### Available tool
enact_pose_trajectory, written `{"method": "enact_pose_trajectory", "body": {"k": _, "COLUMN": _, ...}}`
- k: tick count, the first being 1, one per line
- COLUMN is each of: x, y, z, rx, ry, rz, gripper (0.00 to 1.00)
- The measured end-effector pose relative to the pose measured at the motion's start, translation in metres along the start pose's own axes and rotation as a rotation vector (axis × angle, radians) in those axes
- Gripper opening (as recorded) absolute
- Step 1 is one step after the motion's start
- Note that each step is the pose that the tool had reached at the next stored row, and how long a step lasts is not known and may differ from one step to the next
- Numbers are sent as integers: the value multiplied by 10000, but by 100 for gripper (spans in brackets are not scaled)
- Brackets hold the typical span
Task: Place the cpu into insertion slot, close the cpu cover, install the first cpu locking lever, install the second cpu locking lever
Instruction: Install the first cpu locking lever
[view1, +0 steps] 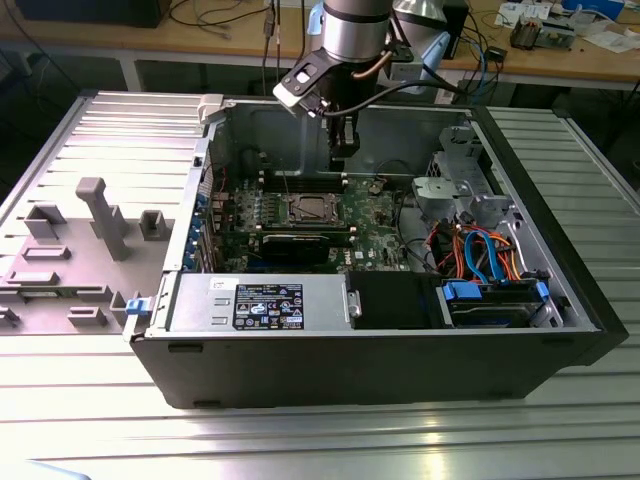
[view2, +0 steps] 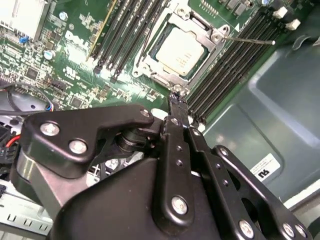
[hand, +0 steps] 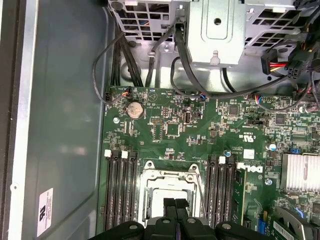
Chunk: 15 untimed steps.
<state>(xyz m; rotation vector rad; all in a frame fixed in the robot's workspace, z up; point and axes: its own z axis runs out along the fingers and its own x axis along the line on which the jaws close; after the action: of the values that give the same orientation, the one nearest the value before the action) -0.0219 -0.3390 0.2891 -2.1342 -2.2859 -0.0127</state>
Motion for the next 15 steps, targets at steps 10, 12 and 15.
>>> {"method": "enact_pose_trajectory", "body": {"k": 10, "x": 0, "y": -2, "z": -1, "rx": 1, "ry": -5, "rz": 1, "gripper": 11}}
{"method": "enact_pose_trajectory", "body": {"k": 12, "x": 4, "y": -56, "z": 0, "rx": 1, "ry": -5, "rz": 1, "gripper": 11}}
{"method": "enact_pose_trajectory", "body": {"k": 15, "x": 11, "y": -156, "z": 0, "rx": 1, "ry": -5, "rz": 1, "gripper": 11}}
